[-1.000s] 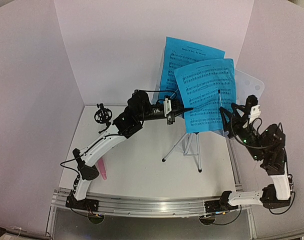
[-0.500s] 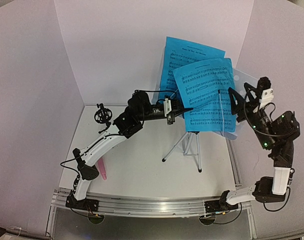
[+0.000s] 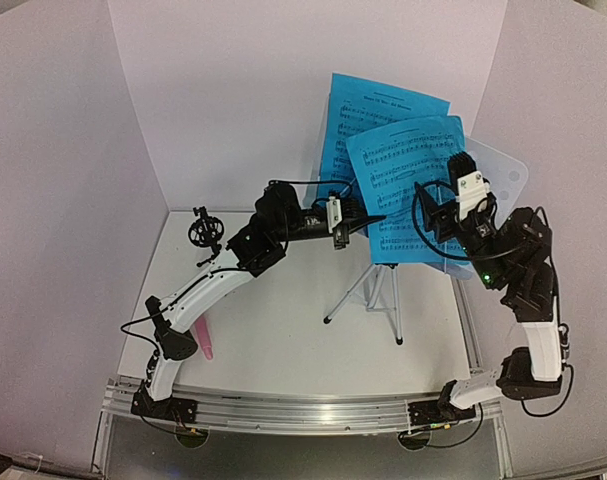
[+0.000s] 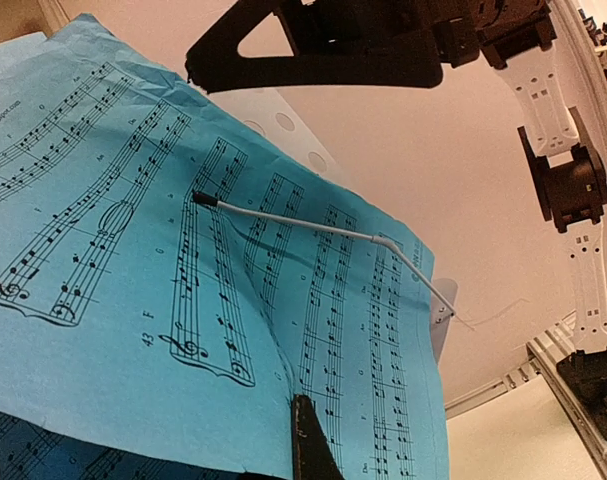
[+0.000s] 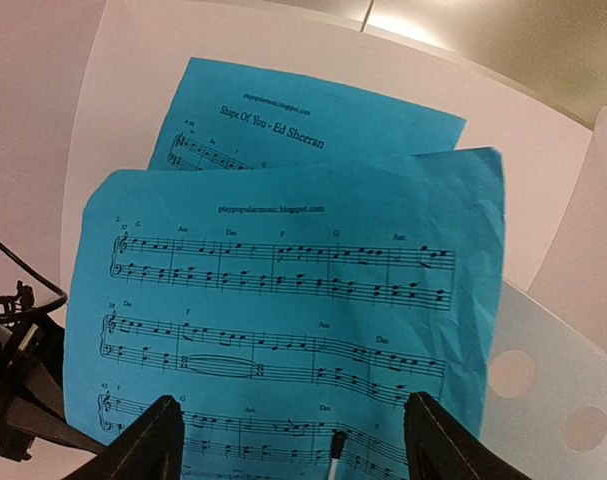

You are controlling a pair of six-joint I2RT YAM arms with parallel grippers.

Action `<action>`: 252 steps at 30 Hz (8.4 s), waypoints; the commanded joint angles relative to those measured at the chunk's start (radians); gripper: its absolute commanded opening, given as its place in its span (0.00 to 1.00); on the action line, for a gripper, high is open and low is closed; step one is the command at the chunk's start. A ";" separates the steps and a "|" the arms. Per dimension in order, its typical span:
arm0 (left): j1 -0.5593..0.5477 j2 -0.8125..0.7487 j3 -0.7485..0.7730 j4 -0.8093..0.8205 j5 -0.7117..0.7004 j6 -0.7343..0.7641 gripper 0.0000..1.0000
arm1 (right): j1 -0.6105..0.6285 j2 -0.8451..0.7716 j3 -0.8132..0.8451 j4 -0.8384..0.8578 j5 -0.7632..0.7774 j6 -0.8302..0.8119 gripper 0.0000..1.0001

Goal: Set up the instrument practice props

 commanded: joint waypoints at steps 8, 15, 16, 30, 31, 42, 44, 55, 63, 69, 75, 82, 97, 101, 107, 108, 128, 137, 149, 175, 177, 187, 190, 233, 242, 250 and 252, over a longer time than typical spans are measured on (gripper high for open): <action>0.006 -0.069 -0.024 0.035 0.023 -0.021 0.00 | 0.002 -0.139 -0.097 0.053 0.018 0.048 0.86; 0.008 -0.068 -0.029 0.054 0.032 -0.025 0.00 | 0.002 -0.160 -0.180 0.053 0.117 0.056 0.83; 0.008 -0.069 -0.030 0.055 0.032 -0.026 0.00 | 0.003 -0.160 -0.192 0.055 0.136 0.054 0.82; 0.008 -0.070 -0.036 0.081 0.048 -0.046 0.00 | 0.001 -0.183 -0.276 0.076 0.196 0.095 0.57; 0.008 -0.071 -0.036 0.082 0.048 -0.048 0.00 | 0.001 -0.187 -0.280 0.077 0.196 0.101 0.52; 0.008 -0.080 -0.054 0.081 0.042 -0.027 0.00 | 0.001 -0.239 -0.274 0.079 0.193 0.180 0.47; 0.008 -0.082 -0.059 0.085 0.043 -0.024 0.00 | 0.001 -0.259 -0.319 0.080 0.233 0.196 0.49; 0.008 -0.087 -0.064 0.088 0.053 -0.013 0.00 | 0.001 -0.385 -0.540 0.079 0.227 0.298 0.50; 0.008 -0.093 -0.075 0.084 0.048 -0.006 0.00 | 0.001 -0.343 -0.513 0.079 0.213 0.276 0.40; 0.008 -0.091 -0.073 0.095 0.058 -0.017 0.00 | 0.001 -0.372 -0.539 0.079 0.251 0.285 0.40; 0.008 -0.085 -0.077 0.095 0.052 0.009 0.00 | 0.001 -0.444 -0.625 0.075 0.303 0.335 0.51; 0.008 -0.094 -0.094 0.104 0.055 0.016 0.00 | 0.001 -0.523 -0.757 0.027 0.290 0.447 0.54; 0.008 -0.102 -0.096 0.105 0.056 0.007 0.00 | 0.001 -0.532 -0.778 0.023 0.245 0.495 0.22; 0.008 -0.103 -0.098 0.105 0.052 0.011 0.00 | 0.001 -0.512 -0.761 0.022 0.215 0.504 0.08; 0.010 -0.104 -0.109 0.107 0.033 0.025 0.00 | 0.001 -0.551 -0.771 0.020 0.222 0.560 0.00; 0.011 -0.107 -0.120 0.140 0.027 0.027 0.00 | 0.001 -0.563 -0.777 0.020 0.224 0.567 0.00; 0.014 -0.100 -0.165 0.372 -0.113 0.003 0.24 | 0.001 -0.636 -0.866 -0.078 0.254 0.732 0.00; 0.018 -0.109 -0.152 0.315 -0.104 -0.077 0.32 | 0.001 -0.672 -0.885 -0.066 0.265 0.798 0.00; 0.018 -0.084 -0.093 0.275 -0.132 -0.224 0.00 | 0.001 -0.649 -0.889 -0.051 0.192 0.779 0.00; 0.018 0.075 0.050 0.452 -0.117 -0.008 0.00 | 0.001 -0.667 -0.950 0.261 0.155 0.623 0.00; 0.018 0.078 0.049 0.445 -0.115 0.004 0.00 | 0.001 -0.685 -0.973 0.262 0.194 0.634 0.00; 0.018 0.113 0.076 0.458 -0.140 0.008 0.00 | 0.001 -0.746 -1.038 0.262 0.222 0.678 0.00; 0.018 0.109 0.069 0.458 -0.142 0.005 0.04 | 0.001 -0.733 -1.034 0.262 0.224 0.681 0.00; 0.021 0.088 0.025 0.529 -0.126 0.138 0.00 | 0.001 -0.565 -0.771 0.114 -0.008 0.624 0.69; 0.025 0.096 0.032 0.542 -0.079 0.205 0.00 | 0.001 -0.516 -0.612 0.102 0.063 0.484 0.69; 0.052 0.115 0.062 0.515 0.010 0.227 0.00 | 0.001 -0.325 -0.342 0.121 0.118 0.152 0.69; 0.052 0.115 0.062 0.513 0.022 0.236 0.00 | 0.001 -0.262 -0.274 0.154 0.147 0.053 0.68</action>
